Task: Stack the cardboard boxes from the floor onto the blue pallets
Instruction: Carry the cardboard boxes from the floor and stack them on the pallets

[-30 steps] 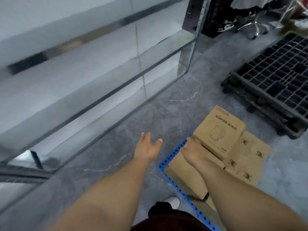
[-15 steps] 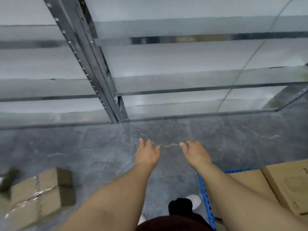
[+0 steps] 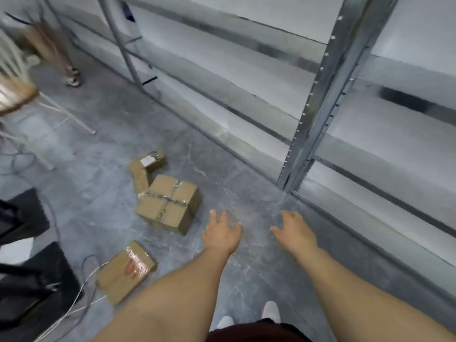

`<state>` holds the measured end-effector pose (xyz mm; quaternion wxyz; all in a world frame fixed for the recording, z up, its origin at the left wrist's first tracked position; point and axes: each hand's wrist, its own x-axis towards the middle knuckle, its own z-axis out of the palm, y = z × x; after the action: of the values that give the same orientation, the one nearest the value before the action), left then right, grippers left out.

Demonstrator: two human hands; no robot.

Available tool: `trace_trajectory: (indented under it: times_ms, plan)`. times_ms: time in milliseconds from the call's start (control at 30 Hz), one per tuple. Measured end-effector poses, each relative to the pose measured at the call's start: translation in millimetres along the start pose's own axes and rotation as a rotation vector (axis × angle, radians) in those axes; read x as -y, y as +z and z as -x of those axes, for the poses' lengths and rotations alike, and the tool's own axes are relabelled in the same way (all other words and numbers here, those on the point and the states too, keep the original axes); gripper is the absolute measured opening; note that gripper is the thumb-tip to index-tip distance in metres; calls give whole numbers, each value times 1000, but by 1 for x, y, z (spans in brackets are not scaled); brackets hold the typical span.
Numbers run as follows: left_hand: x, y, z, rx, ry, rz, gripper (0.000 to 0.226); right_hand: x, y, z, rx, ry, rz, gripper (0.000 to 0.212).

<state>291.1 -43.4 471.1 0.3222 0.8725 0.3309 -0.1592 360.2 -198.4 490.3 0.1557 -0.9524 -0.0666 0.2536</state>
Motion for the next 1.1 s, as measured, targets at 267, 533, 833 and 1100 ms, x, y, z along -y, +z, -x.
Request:
trace_trajectory:
  times_ms: [267, 533, 833, 1100]
  plan:
    - [26, -27, 2, -297, -207, 197, 78, 63, 5, -41, 70, -278, 102, 64]
    - [49, -21, -4, -431, -419, 379, 76, 112, 28, -72, 156, -466, 192, 59]
    - [94, -52, -99, -432, -616, 473, 71, 203, 65, -154, 271, -532, 273, 61]
    - [135, -107, -230, -257, -696, 479, 75, 313, 88, -257, 368, -513, 444, 53]
